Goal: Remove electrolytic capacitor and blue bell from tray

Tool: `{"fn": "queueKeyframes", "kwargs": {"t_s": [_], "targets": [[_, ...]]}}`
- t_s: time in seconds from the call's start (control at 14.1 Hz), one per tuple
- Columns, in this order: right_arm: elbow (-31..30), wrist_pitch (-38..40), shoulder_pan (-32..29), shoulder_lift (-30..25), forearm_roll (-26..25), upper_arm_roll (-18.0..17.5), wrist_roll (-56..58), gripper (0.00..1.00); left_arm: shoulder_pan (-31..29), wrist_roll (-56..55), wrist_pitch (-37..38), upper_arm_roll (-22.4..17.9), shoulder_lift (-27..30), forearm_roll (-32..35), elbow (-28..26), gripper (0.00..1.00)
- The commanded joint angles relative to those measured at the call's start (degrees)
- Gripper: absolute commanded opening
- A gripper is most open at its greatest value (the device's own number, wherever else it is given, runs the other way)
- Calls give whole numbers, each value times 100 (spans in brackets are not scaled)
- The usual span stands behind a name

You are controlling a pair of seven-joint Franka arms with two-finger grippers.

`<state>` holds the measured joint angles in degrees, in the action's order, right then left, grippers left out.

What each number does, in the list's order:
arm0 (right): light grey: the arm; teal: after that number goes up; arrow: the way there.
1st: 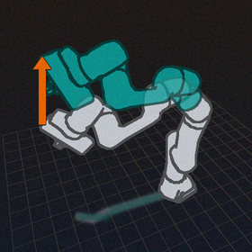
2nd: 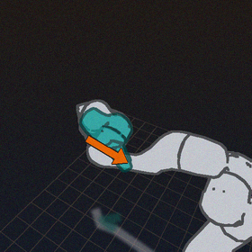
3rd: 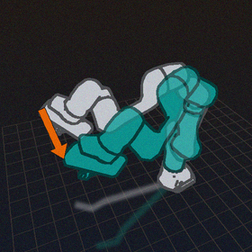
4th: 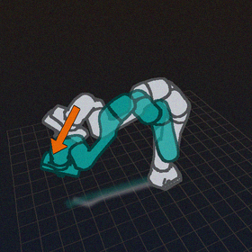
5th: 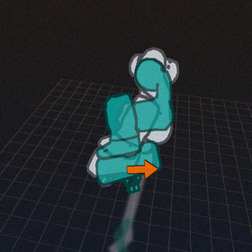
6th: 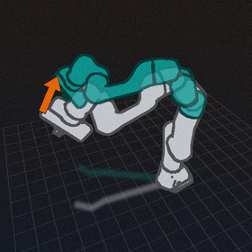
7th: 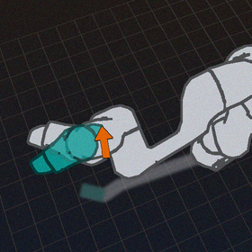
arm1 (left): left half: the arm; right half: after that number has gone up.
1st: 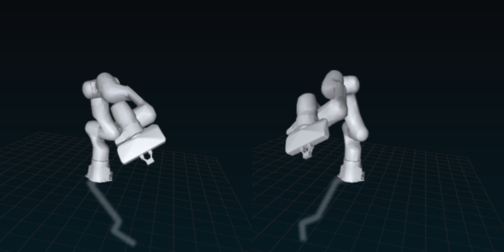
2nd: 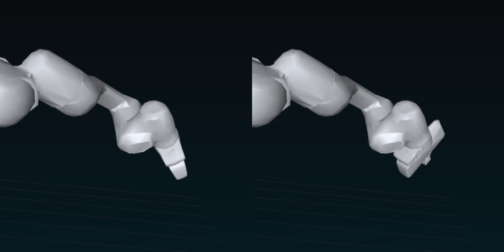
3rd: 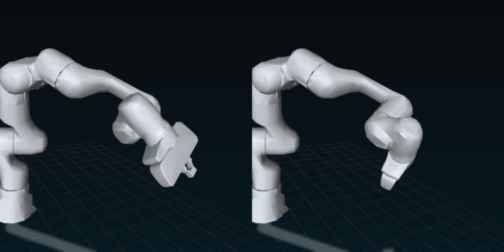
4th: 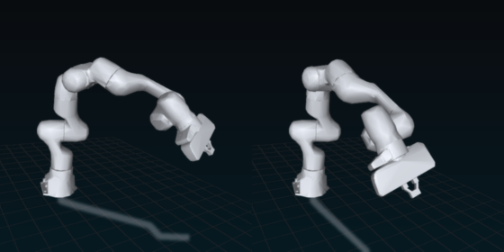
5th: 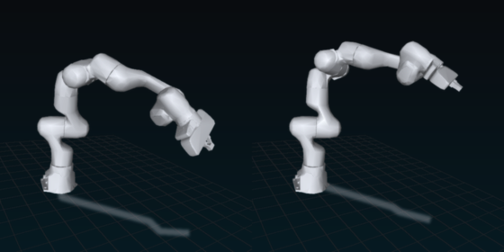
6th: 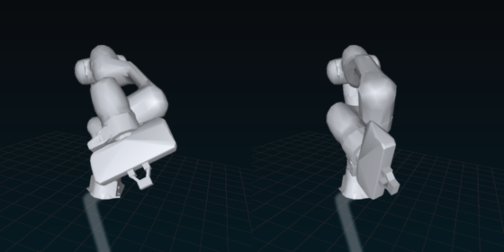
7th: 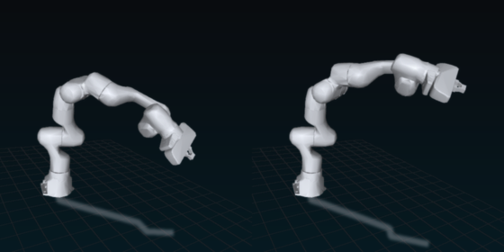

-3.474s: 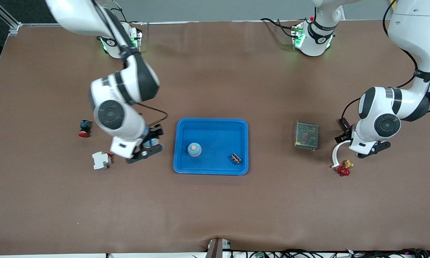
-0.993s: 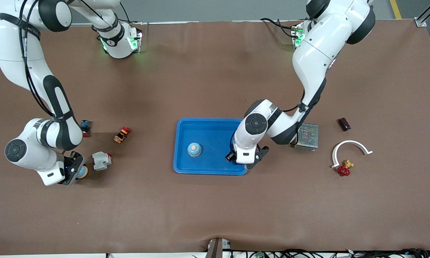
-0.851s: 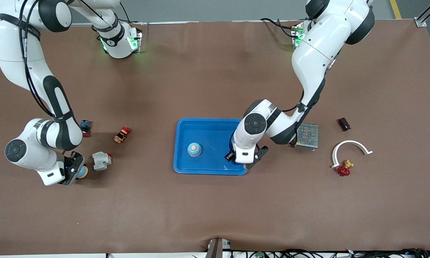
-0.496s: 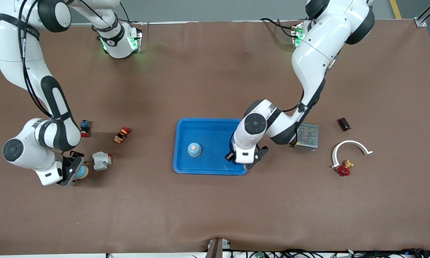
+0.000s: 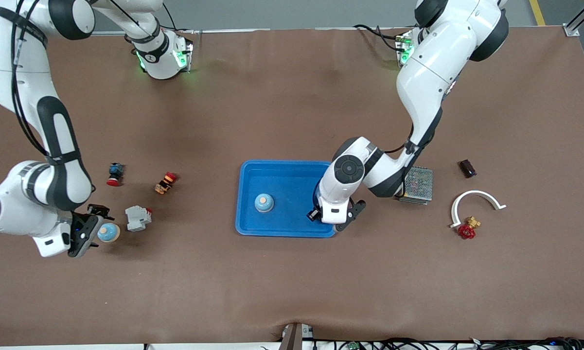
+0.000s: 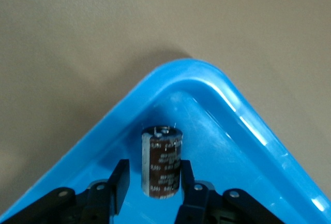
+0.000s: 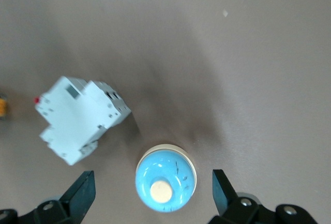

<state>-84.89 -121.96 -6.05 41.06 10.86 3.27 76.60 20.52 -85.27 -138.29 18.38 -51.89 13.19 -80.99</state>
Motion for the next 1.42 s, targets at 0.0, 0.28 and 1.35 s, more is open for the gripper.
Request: {"fn": "queueKeyframes", "kwargs": {"t_s": [0.0,0.28,1.35], "targets": [[306,478,-19,-177,92,-98,-617,100,49,81,-49,-72,-67,-80,145,1],[351,997,437,-651,-31,-72,-2101,100,-13,46,30,-63,204,-89,145,0],[641,1666,2230,-1118,-163,-98,-8166,100,-1909,2505,2772,7,2384,-80,-644,0]]}}
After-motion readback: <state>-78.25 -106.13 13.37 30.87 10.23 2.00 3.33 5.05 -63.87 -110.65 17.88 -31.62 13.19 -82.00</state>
